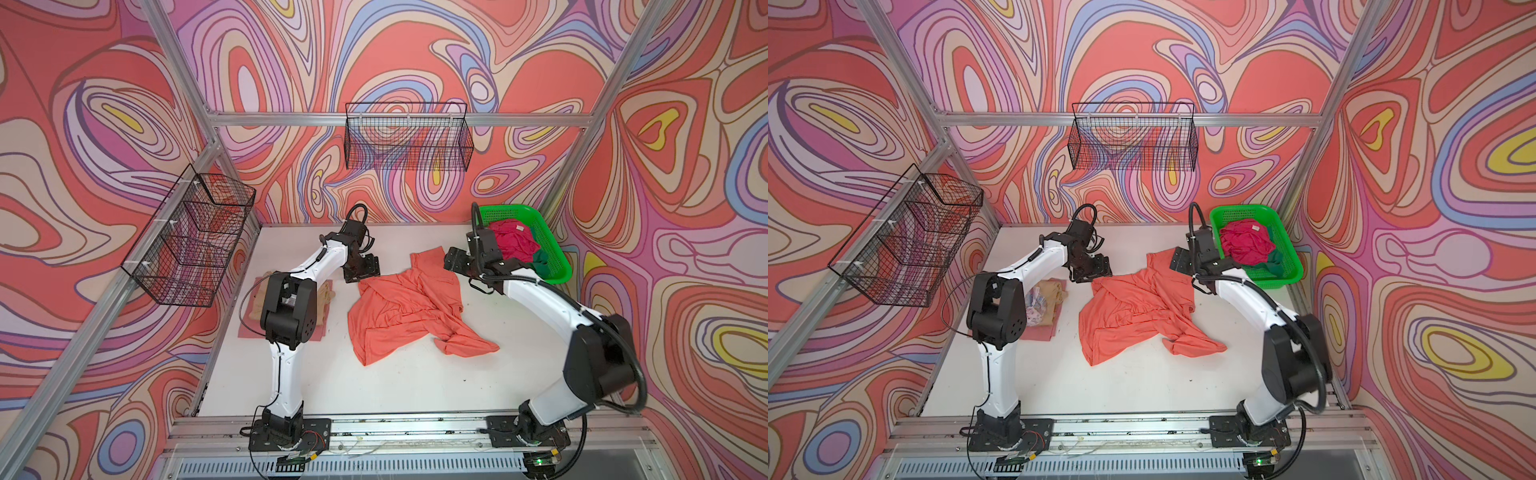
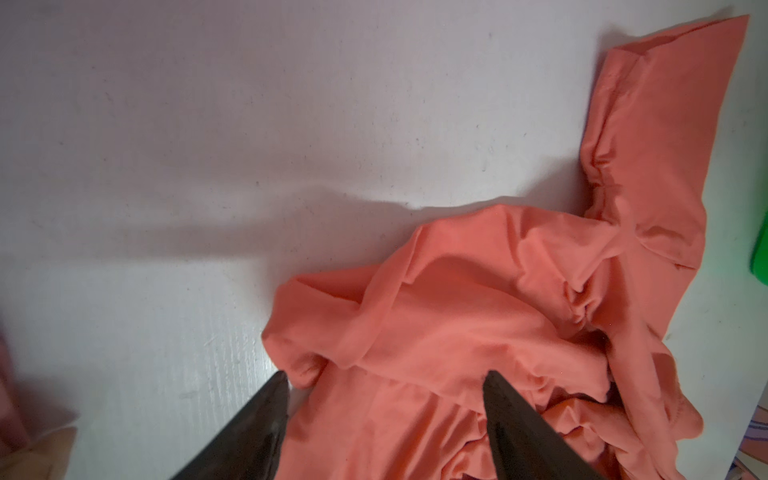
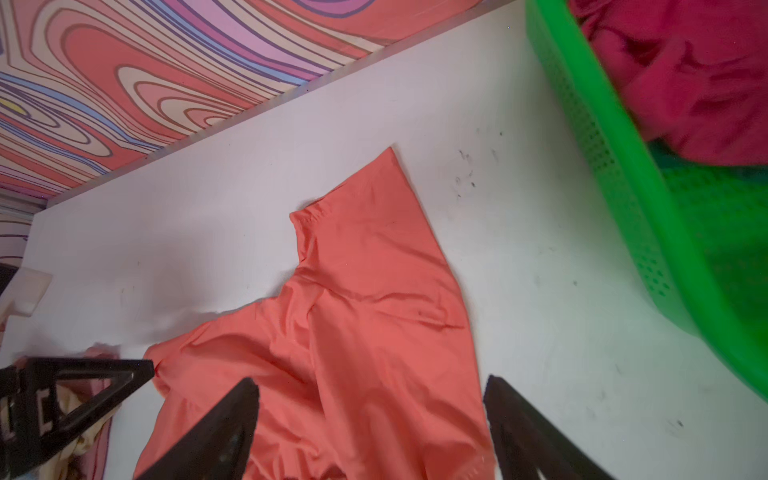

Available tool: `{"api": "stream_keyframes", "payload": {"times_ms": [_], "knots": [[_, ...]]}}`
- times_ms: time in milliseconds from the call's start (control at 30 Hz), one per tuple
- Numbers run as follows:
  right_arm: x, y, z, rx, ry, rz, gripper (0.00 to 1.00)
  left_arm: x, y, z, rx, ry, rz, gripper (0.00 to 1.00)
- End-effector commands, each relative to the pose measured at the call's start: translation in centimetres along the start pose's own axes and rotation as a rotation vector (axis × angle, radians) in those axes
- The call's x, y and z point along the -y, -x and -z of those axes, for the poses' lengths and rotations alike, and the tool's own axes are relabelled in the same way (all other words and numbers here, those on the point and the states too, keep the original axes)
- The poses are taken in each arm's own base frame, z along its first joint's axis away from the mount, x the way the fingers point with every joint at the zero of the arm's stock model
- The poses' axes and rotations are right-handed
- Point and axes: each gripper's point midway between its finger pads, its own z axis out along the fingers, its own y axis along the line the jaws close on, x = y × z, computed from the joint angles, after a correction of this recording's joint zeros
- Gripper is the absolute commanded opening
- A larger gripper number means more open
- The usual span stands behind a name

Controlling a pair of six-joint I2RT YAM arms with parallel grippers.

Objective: Fold and stack the t-shirts
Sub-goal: 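Open both grippers and move them to the shirt's far edge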

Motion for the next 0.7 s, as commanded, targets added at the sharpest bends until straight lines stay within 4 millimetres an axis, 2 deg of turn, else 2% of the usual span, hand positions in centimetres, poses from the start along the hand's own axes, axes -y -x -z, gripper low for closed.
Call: {"api": "stream_keyframes", "payload": {"times_ms": [0, 167, 267, 333, 500, 667], "knots": [[0.9, 1.2, -3.6, 0.008, -0.066, 0.051, 0.89, -1.0, -0.6, -0.7, -0.050, 0.048, -0.005, 0.72], [3.3, 1.6, -10.1, -0.070, -0.102, 0.021, 0.89, -1.9, 0.1, -1.5, -0.056, 0.108, -0.018, 0.67], [3.6, 2.1, -12.7, -0.079, -0.103, 0.037, 0.87, -1.5, 0.9, -1.4, -0.026, 0.096, -0.026, 0.67], [3.5, 2.3, -14.0, -0.092, -0.101, 0.057, 0.85, -1.2, 1.4, -1.3, -0.014, 0.087, -0.045, 0.69], [3.0, 1.5, -17.1, -0.136, -0.063, 0.095, 0.78, -2.1, 1.4, -2.3, -0.037, 0.129, -0.082, 0.69], [3.0, 0.7, -19.0, -0.162, -0.048, 0.109, 0.69, -2.1, 1.4, -3.4, -0.059, 0.119, -0.081, 0.65]]}}
